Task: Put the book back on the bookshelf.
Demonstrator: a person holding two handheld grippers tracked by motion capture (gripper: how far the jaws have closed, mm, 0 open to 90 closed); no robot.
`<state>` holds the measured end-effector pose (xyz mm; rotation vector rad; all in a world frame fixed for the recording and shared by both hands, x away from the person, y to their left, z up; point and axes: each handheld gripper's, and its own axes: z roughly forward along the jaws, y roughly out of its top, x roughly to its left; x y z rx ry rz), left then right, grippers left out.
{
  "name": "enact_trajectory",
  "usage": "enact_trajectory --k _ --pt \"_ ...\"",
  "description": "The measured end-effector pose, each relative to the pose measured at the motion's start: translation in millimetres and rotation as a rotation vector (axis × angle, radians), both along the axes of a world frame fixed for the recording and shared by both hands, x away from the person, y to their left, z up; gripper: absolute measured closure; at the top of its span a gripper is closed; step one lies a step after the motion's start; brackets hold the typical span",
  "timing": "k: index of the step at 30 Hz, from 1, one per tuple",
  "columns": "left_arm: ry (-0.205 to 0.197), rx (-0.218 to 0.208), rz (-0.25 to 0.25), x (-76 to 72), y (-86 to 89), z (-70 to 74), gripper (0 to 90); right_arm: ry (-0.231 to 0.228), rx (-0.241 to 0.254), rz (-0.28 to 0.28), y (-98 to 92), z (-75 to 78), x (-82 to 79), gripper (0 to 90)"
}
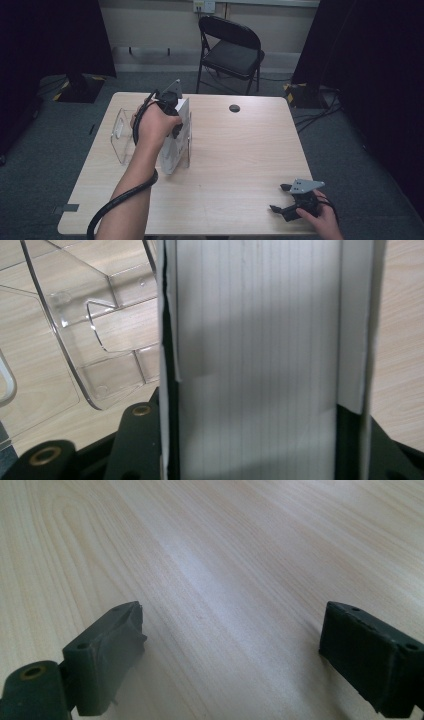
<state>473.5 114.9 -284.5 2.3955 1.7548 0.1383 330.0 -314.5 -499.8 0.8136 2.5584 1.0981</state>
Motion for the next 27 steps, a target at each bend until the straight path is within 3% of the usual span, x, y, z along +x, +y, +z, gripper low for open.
enact_trajectory --k 20,27 --pt "-0.013 -0.005 0.035 8.8 -4.8 -3.3 53.2 0.000 0.000 0.003 0.0 0.0 -0.1 9.4" --pt "-0.019 0.024 0.054 12.5 -11.5 -10.0 53.2 0.000 0.000 0.003 0.0 0.0 -0.1 9.4"
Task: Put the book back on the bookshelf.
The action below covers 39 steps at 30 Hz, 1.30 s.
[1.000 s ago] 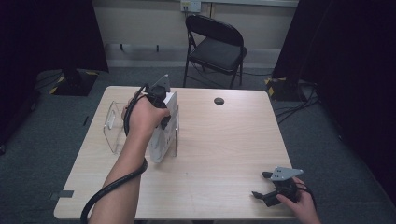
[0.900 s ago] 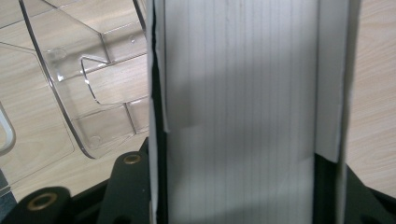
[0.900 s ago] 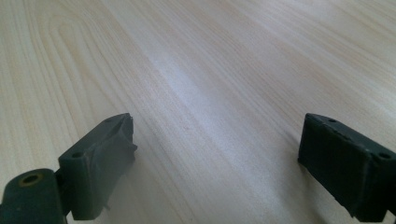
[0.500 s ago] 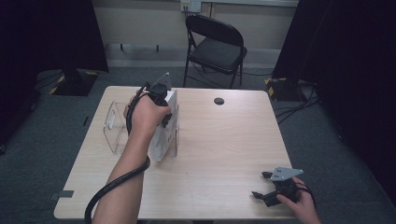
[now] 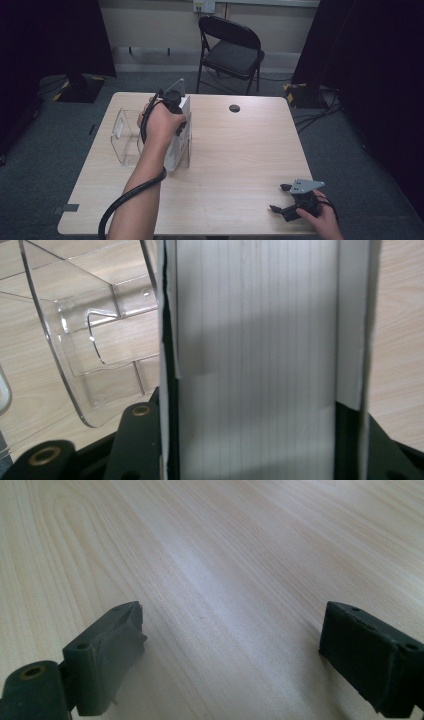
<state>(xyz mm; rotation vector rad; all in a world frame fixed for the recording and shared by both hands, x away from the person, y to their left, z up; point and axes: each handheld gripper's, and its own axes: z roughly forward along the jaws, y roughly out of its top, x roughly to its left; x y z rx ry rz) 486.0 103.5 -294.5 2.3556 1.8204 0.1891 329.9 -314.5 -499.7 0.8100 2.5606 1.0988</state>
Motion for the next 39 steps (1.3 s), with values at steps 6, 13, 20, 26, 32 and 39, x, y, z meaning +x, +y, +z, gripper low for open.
enact_trajectory --k 6,13,20,26,32,39 --pt "-0.008 -0.003 0.012 3.4 -1.7 -6.0 53.1 -0.001 -0.002 0.001 0.0 0.1 -0.1 9.4" --pt "-0.038 0.012 0.036 6.5 -6.2 -12.1 53.1 0.001 0.001 0.000 0.1 0.0 -0.1 9.4" --pt "-0.062 0.004 0.045 5.4 -6.5 -14.3 53.1 0.000 -0.001 0.001 0.1 0.1 -0.2 9.4" --pt "-0.069 0.003 0.047 5.6 -6.6 -14.9 53.1 0.000 0.000 0.001 0.1 0.1 -0.2 9.4" --pt "-0.088 0.001 0.049 5.6 -5.9 -16.5 53.0 0.000 -0.001 0.001 0.1 0.1 -0.2 9.4" --pt "-0.094 -0.013 0.058 3.0 -3.9 -18.3 52.7 0.000 0.000 0.001 0.1 0.1 -0.2 9.4"
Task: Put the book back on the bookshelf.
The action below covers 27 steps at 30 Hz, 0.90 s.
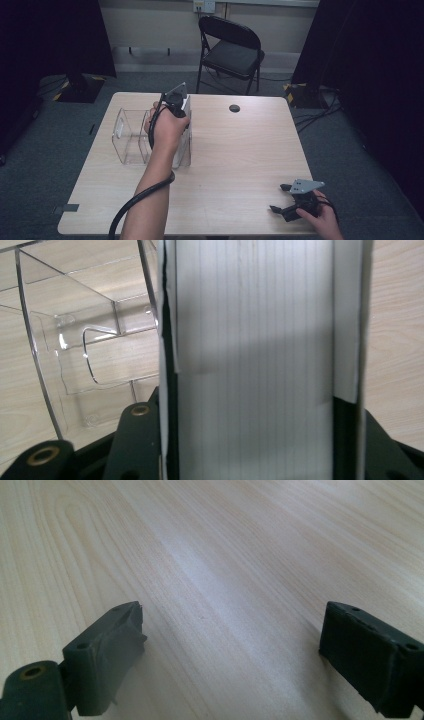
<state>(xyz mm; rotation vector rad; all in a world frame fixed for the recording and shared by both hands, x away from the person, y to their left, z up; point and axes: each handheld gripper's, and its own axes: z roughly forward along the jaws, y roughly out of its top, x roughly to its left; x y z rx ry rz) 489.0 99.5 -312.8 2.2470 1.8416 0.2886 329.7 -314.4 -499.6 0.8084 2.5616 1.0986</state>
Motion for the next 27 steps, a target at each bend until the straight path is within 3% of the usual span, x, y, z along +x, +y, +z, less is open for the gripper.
enact_trajectory --k 18,20,27 --pt "-0.018 -0.001 -0.001 -4.5 0.4 -1.3 52.0 0.000 0.002 0.005 0.1 -0.2 -0.2 9.4" --pt "-0.016 0.002 -0.026 -4.2 2.2 -1.0 52.0 0.002 0.002 0.004 0.1 -0.2 -0.4 9.4" --pt "-0.030 -0.018 -0.011 -5.9 1.8 -1.4 51.4 0.001 0.001 0.002 0.2 -0.1 -1.0 9.4"
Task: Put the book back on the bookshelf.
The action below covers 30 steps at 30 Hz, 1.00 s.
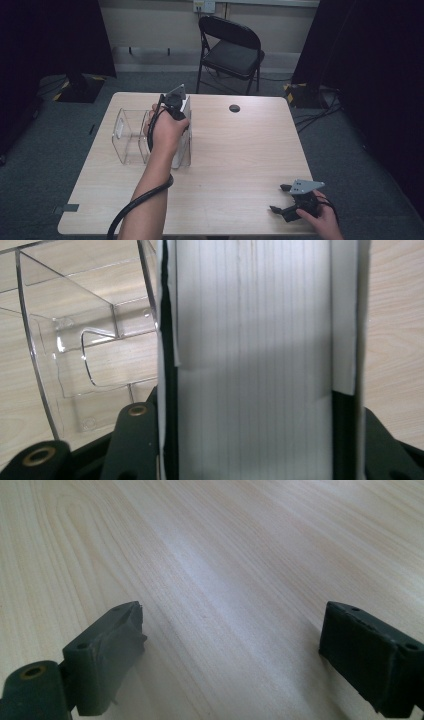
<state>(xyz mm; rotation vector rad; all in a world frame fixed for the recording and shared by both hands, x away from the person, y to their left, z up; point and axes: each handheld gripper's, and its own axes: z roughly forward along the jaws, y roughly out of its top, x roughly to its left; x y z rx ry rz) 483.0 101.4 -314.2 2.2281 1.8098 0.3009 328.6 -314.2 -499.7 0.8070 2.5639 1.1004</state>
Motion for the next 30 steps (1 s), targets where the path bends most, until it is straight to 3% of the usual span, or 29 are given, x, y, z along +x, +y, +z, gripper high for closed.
enact_trajectory --k 7,16,23,30 --pt "-0.009 0.007 -0.011 -1.8 -0.1 0.1 49.4 0.001 0.000 0.001 0.0 0.0 -0.4 9.4" --pt "-0.010 -0.033 -0.021 -4.2 4.2 2.7 47.8 -0.001 -0.001 0.003 0.0 0.0 -0.4 9.4" --pt "-0.042 -0.018 -0.053 -9.0 5.8 7.8 45.4 0.000 0.000 0.002 0.0 0.0 -0.4 9.4" --pt "-0.044 -0.048 -0.069 -14.1 10.5 9.3 44.1 0.000 -0.001 0.002 0.0 0.0 -0.4 9.4"
